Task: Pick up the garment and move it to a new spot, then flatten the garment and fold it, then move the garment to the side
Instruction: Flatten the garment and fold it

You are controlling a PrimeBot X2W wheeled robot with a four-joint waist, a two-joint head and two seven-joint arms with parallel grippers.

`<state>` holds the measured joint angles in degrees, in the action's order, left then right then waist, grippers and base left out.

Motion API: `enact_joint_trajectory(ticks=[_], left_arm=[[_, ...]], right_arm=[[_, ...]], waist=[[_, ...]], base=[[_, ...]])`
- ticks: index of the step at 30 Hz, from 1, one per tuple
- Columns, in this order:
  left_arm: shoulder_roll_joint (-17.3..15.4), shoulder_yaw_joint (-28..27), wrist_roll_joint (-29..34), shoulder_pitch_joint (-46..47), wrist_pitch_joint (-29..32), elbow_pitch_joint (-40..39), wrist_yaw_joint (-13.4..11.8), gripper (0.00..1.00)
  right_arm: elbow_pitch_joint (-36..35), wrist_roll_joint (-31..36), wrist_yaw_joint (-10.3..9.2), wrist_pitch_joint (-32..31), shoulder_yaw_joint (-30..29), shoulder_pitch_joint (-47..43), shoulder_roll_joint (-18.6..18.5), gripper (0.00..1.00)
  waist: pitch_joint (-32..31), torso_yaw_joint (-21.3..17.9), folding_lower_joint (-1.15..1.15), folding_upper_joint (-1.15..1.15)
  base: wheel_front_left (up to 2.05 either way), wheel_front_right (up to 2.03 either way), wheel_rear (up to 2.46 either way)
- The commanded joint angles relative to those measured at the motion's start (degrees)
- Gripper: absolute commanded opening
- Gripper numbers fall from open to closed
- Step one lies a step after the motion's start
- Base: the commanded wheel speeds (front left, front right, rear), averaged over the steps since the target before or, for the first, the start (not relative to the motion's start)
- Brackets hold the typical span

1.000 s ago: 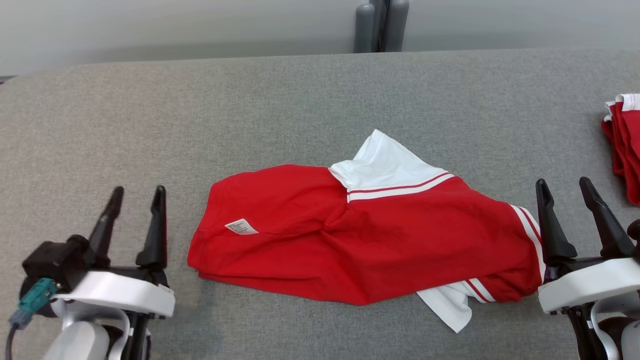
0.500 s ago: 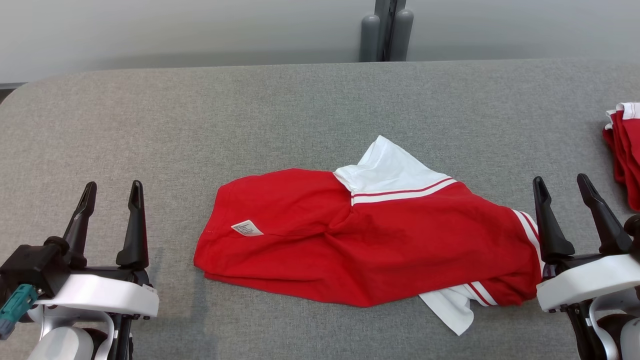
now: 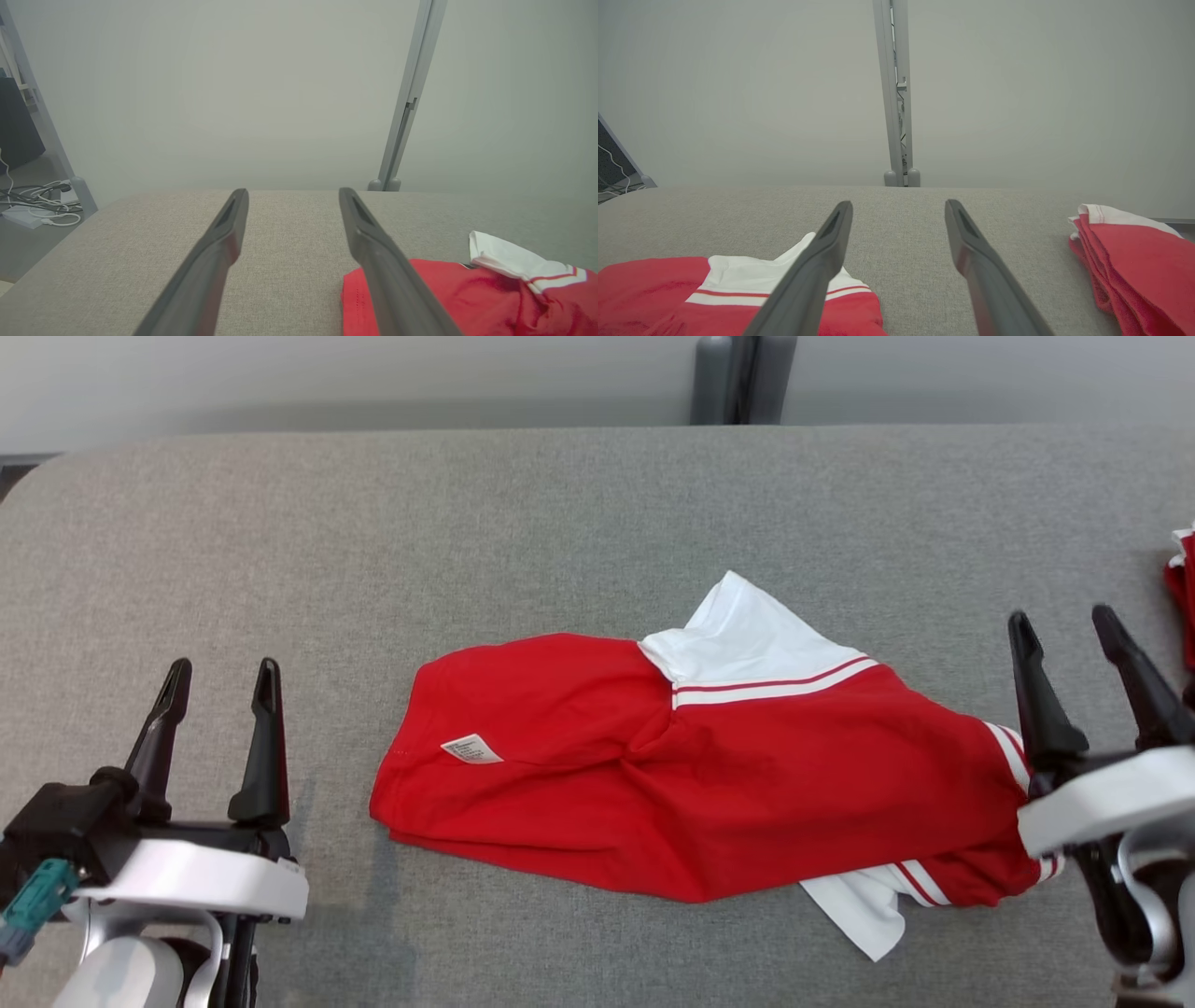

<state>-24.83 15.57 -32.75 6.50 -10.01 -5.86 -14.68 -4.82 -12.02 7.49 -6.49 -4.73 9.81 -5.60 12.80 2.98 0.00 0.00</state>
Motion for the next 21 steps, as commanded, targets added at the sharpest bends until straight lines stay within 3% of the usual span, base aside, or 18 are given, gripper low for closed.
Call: enact_joint_trajectory(ticks=[1, 9, 21], left_arm=[[-0.5, 0.1, 0.6, 2.0, 0.3, -0.6, 0.2, 1.00], [0.0, 2.0, 1.6, 6.9, -0.2, -0.4, 2.3, 1.00], [3.3, 4.4, 1.3, 11.0, -2.7, 4.2, 5.0, 1.00]], right_arm=[[1.2, -1.0, 0.02, -0.5, 1.0, 3.3, -1.7, 1.00], [11.5, -6.0, 0.02, -3.4, 8.0, 17.2, -7.2, 1.00], [33.6, -12.4, 0.02, -8.9, 26.8, 31.9, -13.4, 1.00]], waist=[[1.8, 0.9, 0.00, 0.00], [7.4, 5.2, 0.00, 0.00], [11.1, 9.7, 0.00, 0.00]], base=[[0.00, 0.00, 0.00], [0.00, 0.00, 0.00], [0.00, 0.00, 0.00]])
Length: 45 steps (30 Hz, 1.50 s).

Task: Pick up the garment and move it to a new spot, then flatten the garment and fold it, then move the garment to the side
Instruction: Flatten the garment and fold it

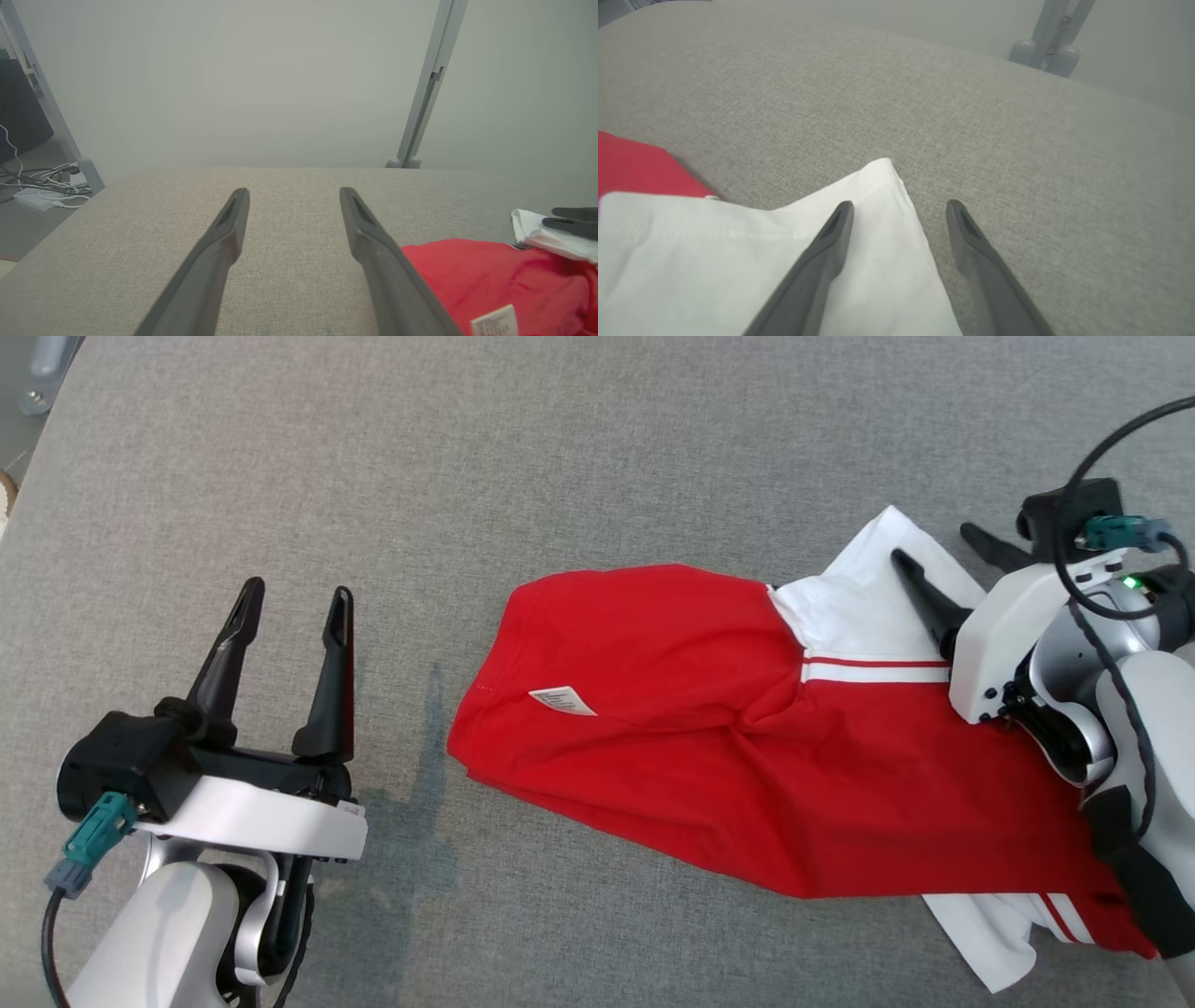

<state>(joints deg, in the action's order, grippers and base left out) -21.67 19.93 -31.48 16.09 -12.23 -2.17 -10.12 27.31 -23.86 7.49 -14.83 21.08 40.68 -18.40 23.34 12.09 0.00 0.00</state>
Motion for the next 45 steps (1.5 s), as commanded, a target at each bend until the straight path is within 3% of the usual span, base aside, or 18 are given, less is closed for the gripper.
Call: enact_joint_trajectory(ticks=[1, 3, 5, 6, 14, 19, 23, 26, 30, 33, 37, 38, 39, 40, 41, 42, 45], left_arm=[[0.1, 0.1, 0.0, 1.4, -0.5, 0.5, 0.4, 1.00], [0.4, 0.1, 0.0, 1.6, -0.8, 1.2, 0.6, 1.00], [0.7, 0.1, -0.1, 1.7, -1.0, 1.9, 0.9, 1.00], [0.7, 0.0, -0.1, 1.9, -1.2, 2.1, 0.9, 1.00], [0.5, -0.5, 0.0, 1.5, -1.8, 3.5, 0.9, 1.00], [-0.3, -0.9, -0.1, 0.4, -1.8, 3.3, 0.6, 1.00], [-0.7, -1.1, -0.2, -0.6, -1.4, 3.1, 0.2, 1.00], [-1.0, -1.1, -0.3, -0.9, -1.2, 2.9, -0.1, 1.00], [-1.0, -1.0, -0.7, -1.9, -0.9, 2.6, -0.4, 1.00], [-1.0, -1.2, -1.0, -2.3, -0.7, 2.2, -0.7, 1.00], [-1.3, -1.1, -1.5, -2.6, -0.4, 2.0, -0.8, 1.00], [-1.4, -1.1, -1.5, -2.5, -0.3, 2.0, -0.8, 1.00], [-1.4, -1.1, -1.5, -2.6, -0.3, 2.1, -0.8, 1.00], [-1.5, -1.0, -1.4, -2.6, -0.2, 2.1, -0.8, 1.00], [-1.5, -1.0, -1.4, -2.6, -0.2, 2.1, -0.8, 1.00], [-1.5, -0.9, -1.4, -2.7, -0.2, 2.2, -0.9, 1.00], [-1.6, -0.7, -1.4, -3.2, -0.1, 2.2, -1.0, 1.00]], right_arm=[[1.4, -0.6, 0.02, -0.5, 1.0, 1.0, -0.6, 1.00], [4.4, -1.4, 0.02, -1.5, 2.6, 2.1, -1.0, 1.00], [6.7, -2.3, 0.01, -2.1, 3.8, 2.8, -0.8, 0.39], [7.3, -2.7, 0.01, -1.9, 4.2, 2.9, -0.7, 0.00], [6.6, -5.2, 0.01, 2.4, 4.2, 3.0, -1.8, 0.00], [-0.5, -4.6, 0.01, 5.3, 0.2, -1.3, -3.5, 0.00], [-8.8, -2.4, 0.01, 3.9, -4.8, -7.4, -3.7, 0.00], [-15.3, -0.1, 0.01, 1.6, -10.3, -13.9, -2.4, 0.00], [-23.0, 2.2, 0.02, -1.5, -16.1, -22.7, 2.0, 0.00], [-25.4, 3.3, 0.01, -1.8, -17.9, -26.7, 4.9, 0.00], [-23.6, 4.5, 0.05, 0.4, -17.8, -27.9, 7.3, 0.00], [-23.1, 4.4, 0.01, 0.8, -17.9, -27.8, 7.5, 0.09], [-22.6, 4.2, 0.02, 1.4, -17.7, -27.6, 7.7, 0.41], [-22.2, 4.3, 0.02, 2.3, -17.7, -27.5, 7.9, 0.94], [-22.2, 4.3, 0.02, 2.3, -17.7, -27.5, 7.9, 0.94], [-21.8, 4.4, 0.02, 3.0, -17.8, -27.7, 8.1, 1.00], [-22.2, 5.0, 0.02, 5.8, -18.7, -29.0, 8.7, 1.00]], waist=[[0.5, 0.6, 0.00, 0.00], [0.7, 0.7, 0.00, 0.00], [0.8, 0.7, 0.00, 0.00], [0.8, 0.6, 0.00, 0.00], [-0.4, -1.2, 0.00, 0.00], [-1.2, -2.9, 0.00, 0.00], [-2.0, -4.3, 0.00, 0.00], [-2.8, -4.7, 0.00, 0.00], [-3.3, -5.1, 0.00, 0.00], [-3.3, -5.7, 0.00, 0.00], [-3.1, -6.3, 0.00, 0.00], [-3.1, -6.3, 0.00, 0.00], [-3.2, -6.4, 0.00, 0.00], [-3.4, -6.5, 0.00, 0.00], [-3.4, -6.5, 0.00, 0.00], [-3.7, -6.6, 0.00, 0.00], [-4.7, -6.8, 0.00, 0.00]], base=[[0.00, 0.00, 0.00], [0.00, 0.00, 0.00], [0.00, 0.00, 0.00], [0.00, 0.00, 0.00], [0.00, 0.00, 0.00], [0.00, 0.00, 0.00], [0.00, 0.00, 0.00], [0.00, 0.00, 0.00], [0.00, 0.00, 0.00], [0.00, 0.00, 0.00], [0.00, 0.00, 0.00], [0.00, 0.00, 0.00], [0.00, 0.00, 0.00], [0.00, 0.00, 0.00], [0.00, 0.00, 0.00], [0.00, 0.00, 0.00], [0.00, 0.00, 0.00]])
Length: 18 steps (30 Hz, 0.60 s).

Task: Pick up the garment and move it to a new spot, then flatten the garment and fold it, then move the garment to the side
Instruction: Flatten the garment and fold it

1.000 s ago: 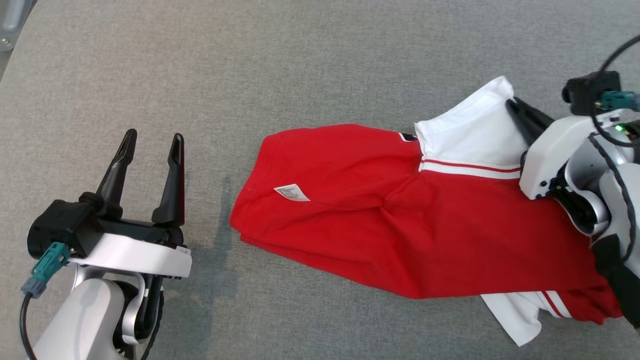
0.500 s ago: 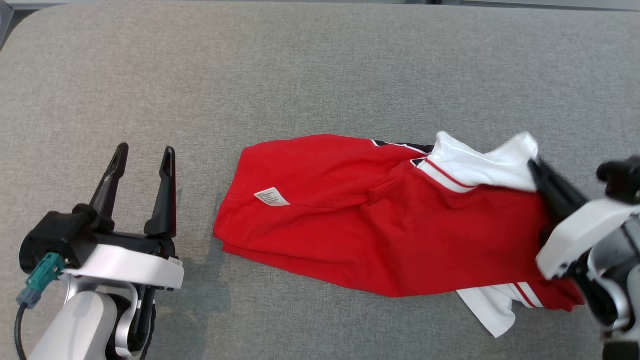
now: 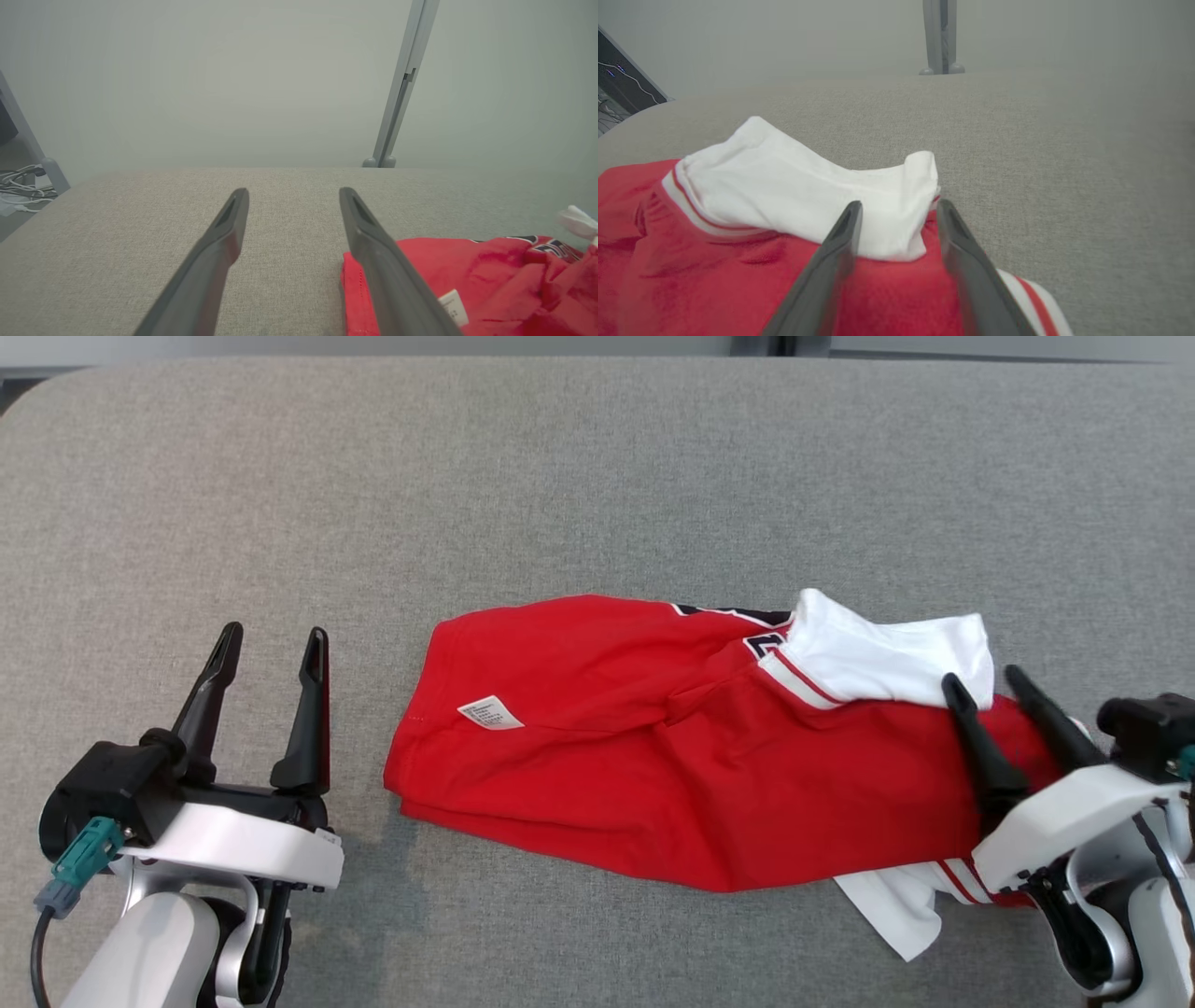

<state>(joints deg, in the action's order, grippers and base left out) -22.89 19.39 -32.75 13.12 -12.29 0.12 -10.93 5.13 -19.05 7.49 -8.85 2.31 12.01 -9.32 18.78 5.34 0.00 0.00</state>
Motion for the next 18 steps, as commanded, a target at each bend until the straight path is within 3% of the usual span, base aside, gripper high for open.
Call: enact_joint_trajectory(ticks=[1, 10, 18], left_arm=[[-0.4, -0.1, -0.2, -0.5, 0.0, 0.0, -0.3, 1.00], [-1.0, -0.6, -0.6, -3.4, 0.2, -0.5, -1.6, 1.00], [-1.3, -0.6, -0.5, -4.7, 0.7, -1.8, -2.7, 1.00]], right_arm=[[-0.3, 0.4, 0.02, 0.8, -0.3, -0.9, 0.0, 1.00], [-8.1, 3.7, 0.02, 8.3, -4.1, -5.6, 3.3, 1.00], [-13.5, 5.7, 0.02, 7.5, -5.9, -7.3, 4.7, 1.00]], waist=[[-0.5, -0.2, 0.00, 0.00], [-3.6, -1.4, 0.00, 0.00], [-5.2, -2.0, 0.00, 0.00]], base=[[0.00, 0.00, 0.00], [0.00, 0.00, 0.00], [0.00, 0.00, 0.00]])
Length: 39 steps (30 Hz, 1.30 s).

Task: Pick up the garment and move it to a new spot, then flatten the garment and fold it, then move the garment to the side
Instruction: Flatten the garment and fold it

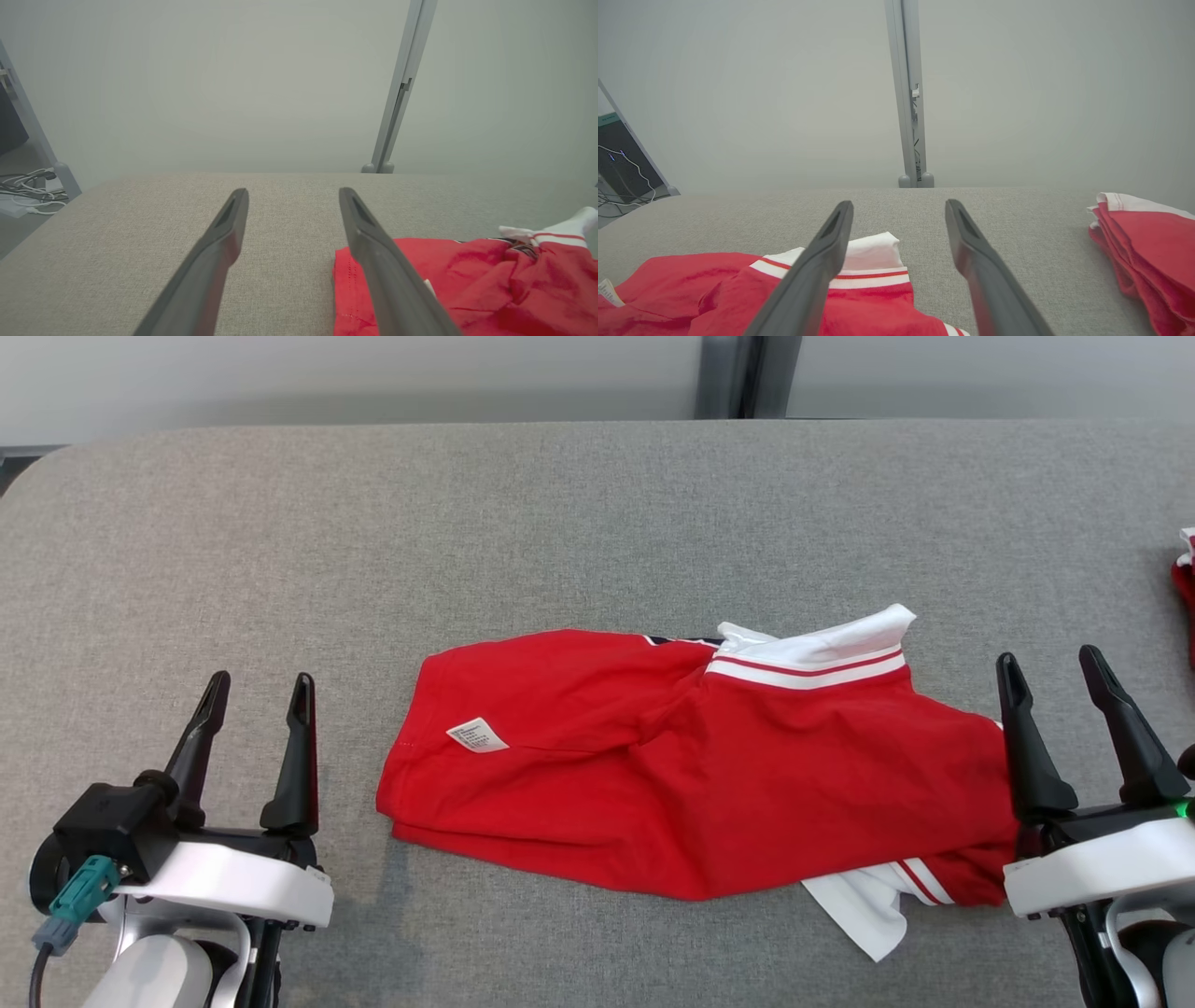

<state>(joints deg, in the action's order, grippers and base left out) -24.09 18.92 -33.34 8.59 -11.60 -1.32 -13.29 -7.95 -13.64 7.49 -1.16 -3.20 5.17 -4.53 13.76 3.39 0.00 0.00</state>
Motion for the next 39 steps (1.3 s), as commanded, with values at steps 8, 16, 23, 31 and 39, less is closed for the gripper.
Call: enact_joint_trajectory(ticks=[8, 16, 23, 31, 39], left_arm=[[-0.2, -0.1, -0.4, -1.8, 0.3, -1.4, -1.4, 1.00], [-0.4, 0.1, -0.5, -1.9, 0.7, -2.0, -1.7, 1.00], [-0.3, 0.3, -0.5, -1.5, 0.7, -2.4, -1.9, 1.00], [0.2, 1.1, -0.2, 1.1, 0.4, -2.7, -0.9, 1.00], [1.3, 1.9, -0.2, 3.8, -0.7, -1.0, 0.6, 1.00]], right_arm=[[-1.2, 0.0, 0.02, -0.9, -1.4, -2.2, 0.7, 1.00], [-1.2, 0.0, 0.02, -1.3, -1.6, -1.6, 1.0, 1.00], [-0.8, -0.6, 0.02, -1.7, -2.0, -0.1, 0.7, 1.00], [5.1, -3.3, 0.02, -3.0, -2.6, 7.7, -3.7, 1.00], [14.7, -6.4, 0.02, -7.4, 3.5, 17.0, -9.4, 1.00]], waist=[[-0.9, -0.4, 0.00, 0.00], [-0.8, -0.2, 0.00, 0.00], [-0.4, 0.2, 0.00, 0.00], [3.1, 2.5, 0.00, 0.00], [7.0, 5.0, 0.00, 0.00]], base=[[0.00, 0.00, 0.00], [0.00, 0.00, 0.00], [0.00, 0.00, 0.00], [0.00, 0.00, 0.00], [0.00, 0.00, 0.00]])
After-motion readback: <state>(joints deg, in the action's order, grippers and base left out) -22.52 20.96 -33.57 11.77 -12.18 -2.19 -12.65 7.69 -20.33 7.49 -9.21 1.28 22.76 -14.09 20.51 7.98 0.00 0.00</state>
